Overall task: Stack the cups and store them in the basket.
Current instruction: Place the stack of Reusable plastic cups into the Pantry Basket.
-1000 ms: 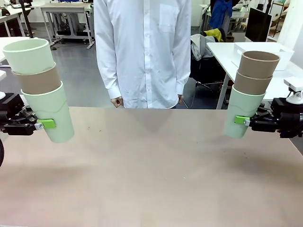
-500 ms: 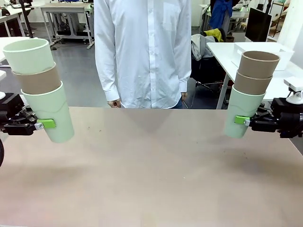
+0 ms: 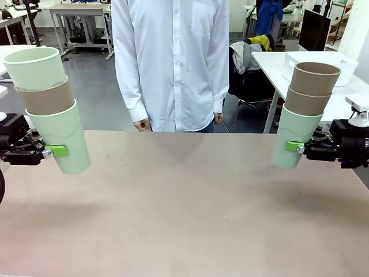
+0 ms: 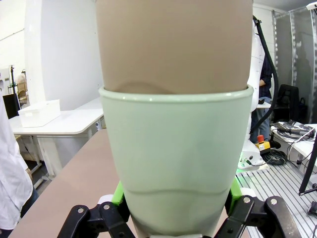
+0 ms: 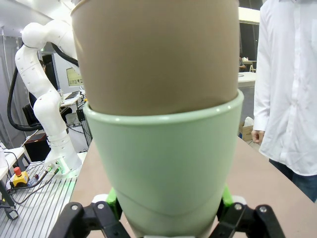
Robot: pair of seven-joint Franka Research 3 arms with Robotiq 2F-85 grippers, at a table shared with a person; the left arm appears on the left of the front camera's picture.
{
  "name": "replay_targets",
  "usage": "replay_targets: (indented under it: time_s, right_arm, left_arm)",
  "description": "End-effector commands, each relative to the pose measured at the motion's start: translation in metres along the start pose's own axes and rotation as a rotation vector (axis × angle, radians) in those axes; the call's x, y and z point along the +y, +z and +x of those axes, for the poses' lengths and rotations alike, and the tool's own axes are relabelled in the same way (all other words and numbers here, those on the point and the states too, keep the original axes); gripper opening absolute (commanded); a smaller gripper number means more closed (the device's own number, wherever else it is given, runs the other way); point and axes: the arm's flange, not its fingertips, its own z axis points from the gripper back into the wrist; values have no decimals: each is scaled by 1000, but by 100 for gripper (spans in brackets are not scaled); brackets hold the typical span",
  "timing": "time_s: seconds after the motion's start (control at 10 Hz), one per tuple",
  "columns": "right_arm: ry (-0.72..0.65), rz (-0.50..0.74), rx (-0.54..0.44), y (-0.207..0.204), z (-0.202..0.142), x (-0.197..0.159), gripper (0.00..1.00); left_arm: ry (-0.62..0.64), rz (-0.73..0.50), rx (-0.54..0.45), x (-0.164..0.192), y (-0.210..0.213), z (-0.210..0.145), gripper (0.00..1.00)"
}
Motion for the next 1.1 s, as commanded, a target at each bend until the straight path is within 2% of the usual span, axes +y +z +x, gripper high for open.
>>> replay_targets:
  time_s: [0.0, 1.0]
  right_arm:
    - [1, 0, -2, 0, 4, 1, 86]
    - [1, 0, -2, 0, 4, 1, 86]
  left_arm:
    - [-2, -6, -5, -1, -1, 2, 86]
    - [-2, -6, -5, -1, -1, 2, 86]
